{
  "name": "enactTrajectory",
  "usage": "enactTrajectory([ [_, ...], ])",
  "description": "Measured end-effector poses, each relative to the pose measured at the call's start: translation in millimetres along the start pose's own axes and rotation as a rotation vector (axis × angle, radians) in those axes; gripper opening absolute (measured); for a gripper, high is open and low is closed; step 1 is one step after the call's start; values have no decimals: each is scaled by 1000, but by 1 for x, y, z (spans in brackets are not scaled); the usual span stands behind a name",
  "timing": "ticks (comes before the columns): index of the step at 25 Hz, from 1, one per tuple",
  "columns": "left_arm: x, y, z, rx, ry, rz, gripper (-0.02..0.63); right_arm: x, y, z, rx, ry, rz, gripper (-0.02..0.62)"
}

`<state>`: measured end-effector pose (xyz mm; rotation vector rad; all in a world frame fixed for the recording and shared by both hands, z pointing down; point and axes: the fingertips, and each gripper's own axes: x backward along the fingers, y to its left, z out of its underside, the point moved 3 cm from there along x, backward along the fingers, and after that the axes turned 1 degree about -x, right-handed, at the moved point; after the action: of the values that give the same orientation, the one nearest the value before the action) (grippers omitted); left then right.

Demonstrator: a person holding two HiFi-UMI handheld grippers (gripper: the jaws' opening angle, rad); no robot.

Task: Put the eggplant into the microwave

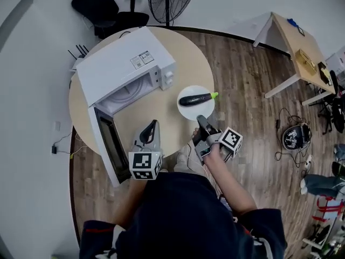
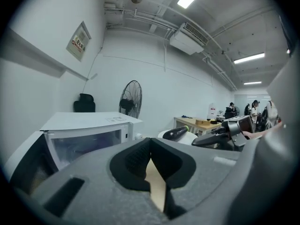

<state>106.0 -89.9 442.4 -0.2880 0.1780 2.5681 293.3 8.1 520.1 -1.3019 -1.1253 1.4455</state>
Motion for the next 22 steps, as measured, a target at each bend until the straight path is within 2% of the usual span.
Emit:
enactTrajectory([
  [12, 11, 25, 10, 45, 21, -221, 15, -64, -5, 31, 31, 276, 12, 21],
  [22, 27, 21, 23, 63, 29, -349, 15, -83, -10, 53, 51, 436, 11, 21],
])
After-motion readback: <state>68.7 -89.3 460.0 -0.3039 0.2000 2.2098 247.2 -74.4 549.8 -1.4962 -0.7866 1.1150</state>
